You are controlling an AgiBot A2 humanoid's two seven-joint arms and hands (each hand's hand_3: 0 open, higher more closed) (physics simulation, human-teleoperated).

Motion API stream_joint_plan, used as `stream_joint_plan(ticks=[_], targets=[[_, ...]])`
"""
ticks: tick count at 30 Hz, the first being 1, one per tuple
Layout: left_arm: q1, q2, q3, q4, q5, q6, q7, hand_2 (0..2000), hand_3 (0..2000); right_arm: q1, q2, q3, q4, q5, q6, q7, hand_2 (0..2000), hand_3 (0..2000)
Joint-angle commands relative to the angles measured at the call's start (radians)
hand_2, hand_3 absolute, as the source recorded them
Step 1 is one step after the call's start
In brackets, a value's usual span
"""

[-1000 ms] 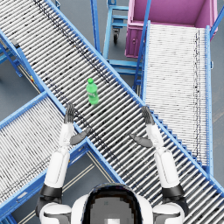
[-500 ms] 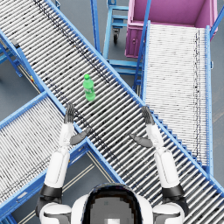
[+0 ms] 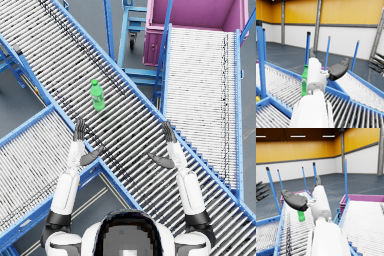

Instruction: Pick up the oil and place it on the left assembly line, put the cola on the right, and keep Sprite still

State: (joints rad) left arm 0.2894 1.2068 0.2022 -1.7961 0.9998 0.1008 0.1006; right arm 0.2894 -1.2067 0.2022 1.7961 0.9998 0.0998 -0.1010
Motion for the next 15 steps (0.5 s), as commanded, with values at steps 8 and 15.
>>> stream_joint_plan(ticks=[8, 15], targets=[[0.0, 0.0, 0.0, 0.0, 0.0, 0.0, 0.0, 0, 0, 0.0, 0.0, 0.0, 0.0, 0.0, 0.0, 0.0, 0, 0], [0.0, 0.0, 0.0, 0.0, 0.0, 0.0, 0.0, 0, 0, 0.0, 0.0, 0.0, 0.0, 0.0, 0.0, 0.0, 0, 0]])
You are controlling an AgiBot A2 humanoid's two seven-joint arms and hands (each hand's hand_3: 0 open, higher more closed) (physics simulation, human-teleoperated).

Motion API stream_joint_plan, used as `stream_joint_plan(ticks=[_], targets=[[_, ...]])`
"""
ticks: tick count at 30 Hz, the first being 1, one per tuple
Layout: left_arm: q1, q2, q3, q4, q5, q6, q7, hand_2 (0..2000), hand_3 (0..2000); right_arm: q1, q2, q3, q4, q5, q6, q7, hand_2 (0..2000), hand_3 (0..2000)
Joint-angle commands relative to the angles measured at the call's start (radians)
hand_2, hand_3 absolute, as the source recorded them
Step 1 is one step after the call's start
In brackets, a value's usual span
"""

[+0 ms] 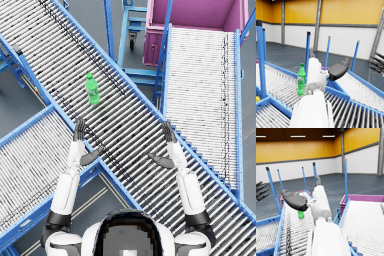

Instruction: Pick up the oil and place it on the left assembly line, put the cola on the right, and keep Sprite still

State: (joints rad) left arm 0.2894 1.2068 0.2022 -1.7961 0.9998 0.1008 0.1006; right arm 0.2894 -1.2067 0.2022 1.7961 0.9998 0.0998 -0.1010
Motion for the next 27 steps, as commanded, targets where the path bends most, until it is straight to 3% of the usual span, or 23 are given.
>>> stream_joint_plan(ticks=[1, 27], targets=[[0.0, 0.0, 0.0, 0.0, 0.0, 0.0, 0.0, 0, 0, 0.0, 0.0, 0.0, 0.0, 0.0, 0.0, 0.0, 0, 0], [0.0, 0.0, 0.0, 0.0, 0.0, 0.0, 0.0, 0, 0, 0.0, 0.0, 0.0, 0.0, 0.0, 0.0, 0.0, 0, 0]])
